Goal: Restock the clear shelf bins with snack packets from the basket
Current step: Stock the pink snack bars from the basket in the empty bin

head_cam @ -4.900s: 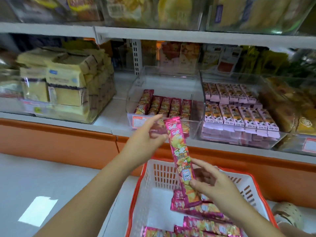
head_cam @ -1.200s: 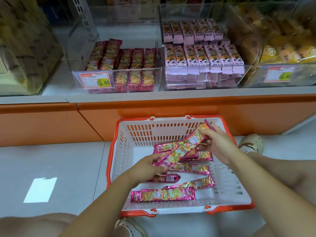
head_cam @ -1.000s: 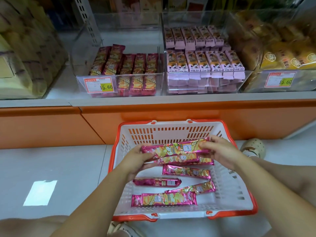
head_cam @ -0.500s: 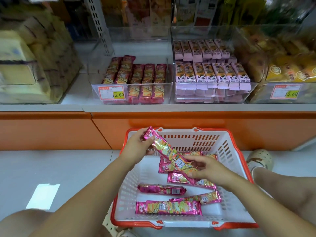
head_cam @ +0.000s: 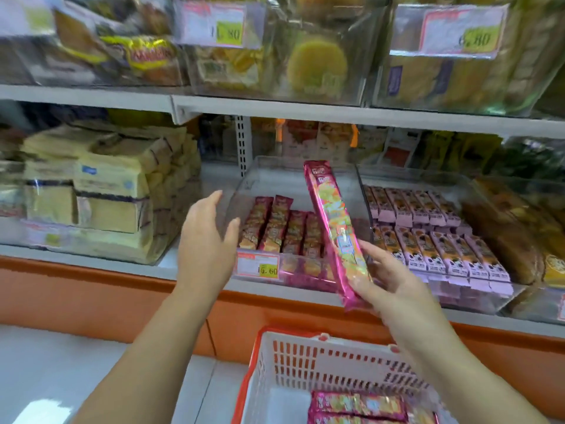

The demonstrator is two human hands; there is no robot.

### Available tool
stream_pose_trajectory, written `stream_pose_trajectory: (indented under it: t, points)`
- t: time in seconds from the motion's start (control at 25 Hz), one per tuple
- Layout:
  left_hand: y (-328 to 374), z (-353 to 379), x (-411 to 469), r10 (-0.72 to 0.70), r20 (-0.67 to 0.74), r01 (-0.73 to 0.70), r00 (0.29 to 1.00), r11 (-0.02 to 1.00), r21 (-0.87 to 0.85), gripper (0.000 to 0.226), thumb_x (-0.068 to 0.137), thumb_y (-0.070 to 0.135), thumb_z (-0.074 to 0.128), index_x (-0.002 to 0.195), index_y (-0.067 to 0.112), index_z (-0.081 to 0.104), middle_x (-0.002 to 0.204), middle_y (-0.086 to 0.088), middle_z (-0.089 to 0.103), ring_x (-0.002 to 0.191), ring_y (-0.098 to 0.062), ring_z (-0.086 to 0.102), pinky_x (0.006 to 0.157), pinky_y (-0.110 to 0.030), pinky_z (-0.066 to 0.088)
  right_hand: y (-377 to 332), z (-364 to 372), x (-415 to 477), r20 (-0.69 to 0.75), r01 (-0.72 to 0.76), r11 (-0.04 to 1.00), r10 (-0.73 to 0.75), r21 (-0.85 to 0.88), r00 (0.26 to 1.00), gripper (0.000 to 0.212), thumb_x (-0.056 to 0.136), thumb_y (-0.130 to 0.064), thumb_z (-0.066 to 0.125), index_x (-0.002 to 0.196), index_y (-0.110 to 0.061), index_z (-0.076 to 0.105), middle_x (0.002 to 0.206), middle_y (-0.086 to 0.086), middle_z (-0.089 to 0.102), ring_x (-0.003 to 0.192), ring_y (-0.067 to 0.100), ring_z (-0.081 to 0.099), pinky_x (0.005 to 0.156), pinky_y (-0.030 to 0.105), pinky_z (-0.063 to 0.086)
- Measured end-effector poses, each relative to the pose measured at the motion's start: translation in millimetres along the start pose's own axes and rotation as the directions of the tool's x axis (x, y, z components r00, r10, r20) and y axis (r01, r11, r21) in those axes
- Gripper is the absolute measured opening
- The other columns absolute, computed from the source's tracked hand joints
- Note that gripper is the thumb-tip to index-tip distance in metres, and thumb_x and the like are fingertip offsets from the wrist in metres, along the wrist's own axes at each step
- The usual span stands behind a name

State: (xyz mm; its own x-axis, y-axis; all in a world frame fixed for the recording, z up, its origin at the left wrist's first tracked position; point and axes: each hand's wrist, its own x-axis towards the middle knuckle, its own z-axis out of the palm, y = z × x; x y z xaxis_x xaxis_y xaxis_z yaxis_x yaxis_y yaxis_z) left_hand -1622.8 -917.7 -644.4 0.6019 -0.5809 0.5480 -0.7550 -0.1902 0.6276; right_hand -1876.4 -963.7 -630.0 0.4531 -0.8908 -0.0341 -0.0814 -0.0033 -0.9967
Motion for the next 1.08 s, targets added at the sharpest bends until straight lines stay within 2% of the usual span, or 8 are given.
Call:
stream_pose_trajectory:
  t: [0.12,0.28,0.44,0.68,0.76,0.84,0.96,1.08]
  points:
    - [-15,11,3,-0.162,0.166,0.166,0.973,0.986,-0.011,0.056,0.099,0.024,0.049,0.150,0.017,0.027,0.150,-0.006,0.040,0.136,-0.022,0.038,0.107,-0.033,0.031,-23,28,67,-0.071,0.040,0.982,-0.054,-0.182,0.996,0.044,0.090,-0.020,0.065,0.128,-0.039,0.053,0.117,-0.011,0.066,0.097,0.013,0.067,0.084,0.036,0.053]
    - [-25,18,5,-0.187,0.267,0.193,0.945,0.981,0.004,0.052,0.101,0.022,0.042,0.150,0.022,0.027,0.142,-0.007,0.050,0.128,-0.027,0.047,0.093,-0.031,0.037,-10,56,139,-0.091,-0.178,0.908,0.155,-0.378,0.984,0.049,0.093,-0.010,0.056,0.140,-0.020,0.045,0.114,0.005,0.062,0.090,0.020,0.062,0.075,0.034,0.056]
    - [-28,23,9,-0.230,0.282,0.238,0.931,0.971,0.008,0.049,0.101,0.021,0.039,0.149,0.029,0.029,0.125,-0.013,0.061,0.113,-0.033,0.055,0.073,-0.029,0.033,1,73,155,0.028,-0.190,0.618,0.326,-0.763,0.945,0.065,0.088,-0.015,0.065,0.147,-0.012,0.037,0.143,0.012,0.048,0.125,0.029,0.050,0.102,0.034,0.043]
    - [-37,24,9,-0.179,0.303,0.197,0.936,0.980,-0.027,0.049,0.101,0.021,0.040,0.148,0.028,0.031,0.124,-0.011,0.063,0.113,-0.032,0.056,0.076,-0.029,0.036,-3,75,151,0.074,-0.115,0.545,0.313,-0.830,0.947,0.079,0.082,-0.020,0.075,0.149,-0.016,0.033,0.150,0.006,0.040,0.131,0.026,0.046,0.100,0.029,0.040]
    - [-34,21,7,-0.178,0.308,0.193,0.934,0.981,-0.018,0.051,0.101,0.021,0.042,0.149,0.027,0.029,0.132,-0.011,0.058,0.120,-0.030,0.052,0.082,-0.031,0.038,-3,71,144,0.098,-0.056,0.574,0.234,-0.817,0.967,0.076,0.083,-0.024,0.074,0.148,-0.018,0.034,0.149,0.005,0.042,0.129,0.024,0.048,0.100,0.029,0.040]
    - [-30,16,1,-0.124,0.273,0.132,0.954,0.991,-0.008,0.055,0.099,0.018,0.047,0.150,0.020,0.028,0.143,-0.009,0.048,0.130,-0.025,0.043,0.098,-0.028,0.034,-6,59,128,0.070,0.062,0.687,-0.016,-0.724,0.997,0.064,0.087,-0.028,0.069,0.144,-0.023,0.040,0.136,0.001,0.055,0.114,0.017,0.057,0.091,0.026,0.045]
    - [-16,2,-17,0.118,0.045,-0.120,0.992,0.992,0.049,0.049,0.094,0.011,0.053,0.141,0.009,0.042,0.131,-0.011,0.053,0.121,-0.023,0.045,0.102,-0.030,0.032,-1,25,71,-0.130,0.305,0.857,-0.388,-0.415,0.912,0.032,0.094,-0.019,0.058,0.125,-0.028,0.053,0.098,-0.008,0.061,0.083,0.003,0.057,0.070,0.014,0.047]
    - [1,8,-57,0.318,0.038,-0.318,0.947,0.948,-0.016,0.040,0.088,0.011,0.050,0.128,0.012,0.054,0.115,-0.004,0.056,0.104,-0.019,0.052,0.093,-0.030,0.042,56,-15,12,-0.277,0.349,0.868,-0.453,-0.353,0.848,0.024,0.096,-0.009,0.051,0.109,-0.028,0.056,0.086,-0.005,0.057,0.069,0.008,0.053,0.058,0.019,0.045]
